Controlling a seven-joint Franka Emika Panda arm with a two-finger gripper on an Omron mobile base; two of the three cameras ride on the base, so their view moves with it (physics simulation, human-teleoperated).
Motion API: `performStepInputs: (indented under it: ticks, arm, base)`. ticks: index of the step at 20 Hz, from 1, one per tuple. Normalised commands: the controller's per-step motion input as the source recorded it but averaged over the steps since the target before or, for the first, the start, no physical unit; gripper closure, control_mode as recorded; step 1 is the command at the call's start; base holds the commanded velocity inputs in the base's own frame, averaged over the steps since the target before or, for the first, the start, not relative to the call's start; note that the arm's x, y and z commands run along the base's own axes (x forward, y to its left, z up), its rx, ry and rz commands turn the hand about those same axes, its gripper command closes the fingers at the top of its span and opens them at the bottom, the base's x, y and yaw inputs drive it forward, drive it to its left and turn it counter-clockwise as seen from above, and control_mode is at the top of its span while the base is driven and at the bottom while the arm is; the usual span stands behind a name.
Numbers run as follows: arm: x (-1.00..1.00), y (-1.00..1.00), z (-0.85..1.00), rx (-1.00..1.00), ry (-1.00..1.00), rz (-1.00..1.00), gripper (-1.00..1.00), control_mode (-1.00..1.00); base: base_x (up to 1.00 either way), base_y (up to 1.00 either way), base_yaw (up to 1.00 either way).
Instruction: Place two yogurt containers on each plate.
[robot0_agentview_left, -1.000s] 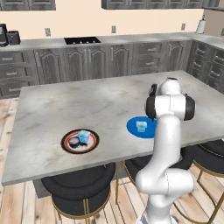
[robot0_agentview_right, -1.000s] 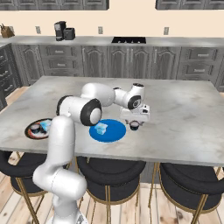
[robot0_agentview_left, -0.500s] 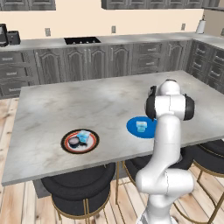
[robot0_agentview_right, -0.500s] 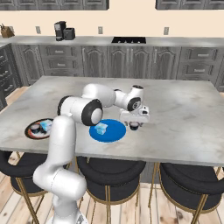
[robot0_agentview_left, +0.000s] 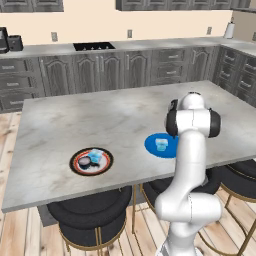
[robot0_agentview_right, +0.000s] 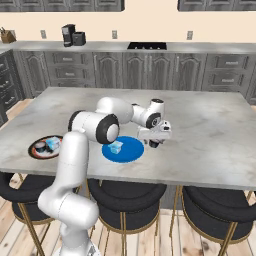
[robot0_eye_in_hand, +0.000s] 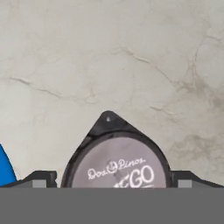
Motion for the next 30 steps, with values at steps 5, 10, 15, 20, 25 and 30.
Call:
performStepInputs:
  ticks: [5,10,15,20,25,30]
  arm:
    - [0.1,0.0,-0.06,0.0,-0.02,0.09,-1.0,-1.0]
    - [0.01,0.0,0.0,0.0,-0.06,0.09,-1.0,-1.0]
    - [0.0,-0.01,-0.06,0.0,-0.04,0.06,-1.0,-1.0]
    - [-0.01,0.0,-0.15,0.0,0.0,0.03,-1.0,-1.0]
    - [-0.03,0.0,-0.11,0.0,-0.01,0.01,-1.0,-1.0]
    - [-0.04,-0.01,0.0,0.0,0.0,0.0,1.0,-1.0]
  base:
    - [0.0,0.0,0.0]
    - [0.0,0.0,0.0]
    - [0.0,0.0,0.0]
    - [0.0,0.0,0.0]
    - [0.0,0.0,0.0]
    - [0.0,0.0,0.0]
